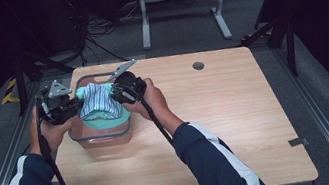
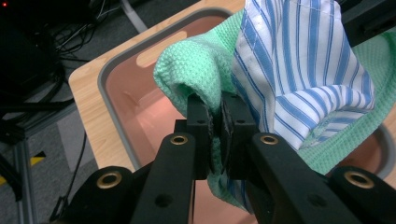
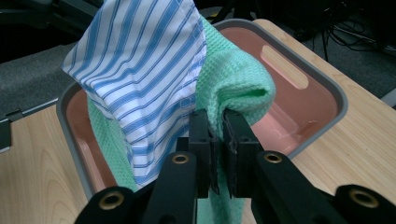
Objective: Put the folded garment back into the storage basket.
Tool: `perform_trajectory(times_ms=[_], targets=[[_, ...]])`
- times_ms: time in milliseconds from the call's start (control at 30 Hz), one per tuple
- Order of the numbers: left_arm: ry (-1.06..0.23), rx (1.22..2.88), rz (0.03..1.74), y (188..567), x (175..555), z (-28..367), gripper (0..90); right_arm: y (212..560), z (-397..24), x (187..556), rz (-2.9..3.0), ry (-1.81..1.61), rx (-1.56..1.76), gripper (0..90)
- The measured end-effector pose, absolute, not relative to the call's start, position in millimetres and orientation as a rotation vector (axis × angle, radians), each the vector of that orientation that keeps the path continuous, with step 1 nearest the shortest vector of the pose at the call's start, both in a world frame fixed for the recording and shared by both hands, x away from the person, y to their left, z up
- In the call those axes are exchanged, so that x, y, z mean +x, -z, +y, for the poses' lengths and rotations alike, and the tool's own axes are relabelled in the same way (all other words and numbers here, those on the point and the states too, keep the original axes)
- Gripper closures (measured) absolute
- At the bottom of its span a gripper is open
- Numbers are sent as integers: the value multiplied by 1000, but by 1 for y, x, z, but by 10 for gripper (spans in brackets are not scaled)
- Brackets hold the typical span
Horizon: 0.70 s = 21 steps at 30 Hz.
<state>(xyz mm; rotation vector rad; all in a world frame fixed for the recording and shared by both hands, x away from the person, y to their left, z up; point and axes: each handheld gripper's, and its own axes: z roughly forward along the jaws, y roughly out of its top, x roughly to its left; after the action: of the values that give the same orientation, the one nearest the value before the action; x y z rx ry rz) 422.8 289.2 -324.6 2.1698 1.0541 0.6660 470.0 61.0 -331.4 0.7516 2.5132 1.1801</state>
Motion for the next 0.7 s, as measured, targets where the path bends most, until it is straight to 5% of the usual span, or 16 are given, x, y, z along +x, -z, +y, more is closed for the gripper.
perform_trajectory(times_ms=[700], targets=[[-674, 2217, 1124, 357, 436, 295, 833, 369, 78, 483, 2570, -1144, 794, 819]])
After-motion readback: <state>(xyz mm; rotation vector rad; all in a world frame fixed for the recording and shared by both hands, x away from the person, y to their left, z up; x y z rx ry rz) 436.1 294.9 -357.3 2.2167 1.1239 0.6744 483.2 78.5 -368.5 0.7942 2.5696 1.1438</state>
